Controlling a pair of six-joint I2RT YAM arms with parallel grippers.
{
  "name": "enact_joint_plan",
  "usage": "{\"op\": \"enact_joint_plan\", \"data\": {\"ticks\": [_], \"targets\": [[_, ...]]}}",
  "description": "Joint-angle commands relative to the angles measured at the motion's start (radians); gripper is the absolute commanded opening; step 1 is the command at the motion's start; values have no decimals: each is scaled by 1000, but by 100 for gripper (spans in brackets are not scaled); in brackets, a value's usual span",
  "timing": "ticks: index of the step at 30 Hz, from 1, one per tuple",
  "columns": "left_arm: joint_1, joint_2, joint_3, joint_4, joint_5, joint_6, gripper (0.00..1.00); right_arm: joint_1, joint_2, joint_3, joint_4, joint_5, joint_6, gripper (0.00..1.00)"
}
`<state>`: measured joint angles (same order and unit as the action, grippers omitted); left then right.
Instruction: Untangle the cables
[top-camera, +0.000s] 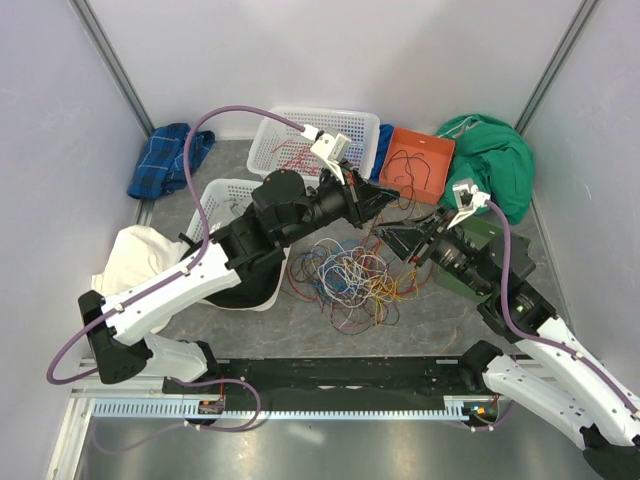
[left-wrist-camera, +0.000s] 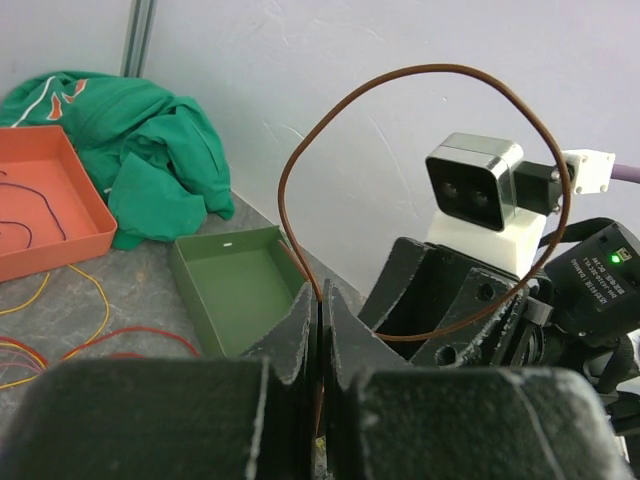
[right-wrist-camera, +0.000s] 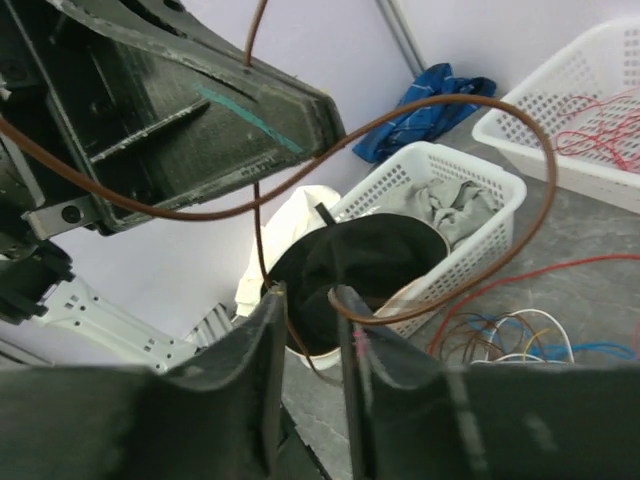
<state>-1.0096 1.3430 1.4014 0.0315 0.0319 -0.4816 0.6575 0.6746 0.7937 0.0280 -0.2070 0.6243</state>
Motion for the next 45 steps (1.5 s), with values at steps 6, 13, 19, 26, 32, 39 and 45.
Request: {"op": "enact_joint_plan", "data": {"ticks": [6,13,19,26,32,39,45], "targets": [[-1,22,56,22,34,-55,2,1,6,-28,147,-77,22,47],[-1,30,79,16,26,-41,2,2,-18,-57,164,-71,18,48],[-3,38,100,15,40,-48,2,2,-27,-48,101,-14,-17,59],[-1,33,156,-25,-23,15,2,2,-136,-54,4,80,-87,98],[-3,48,191,-82,19,-2,2,2,-184,-48,-2,95,-132,98],[-1,70,242,-157,5,11,2,2,-234,4,-25,90,-182,98],[-1,87,242,-165,13,-6,2,1,-167,62,-43,45,-198,98]]}}
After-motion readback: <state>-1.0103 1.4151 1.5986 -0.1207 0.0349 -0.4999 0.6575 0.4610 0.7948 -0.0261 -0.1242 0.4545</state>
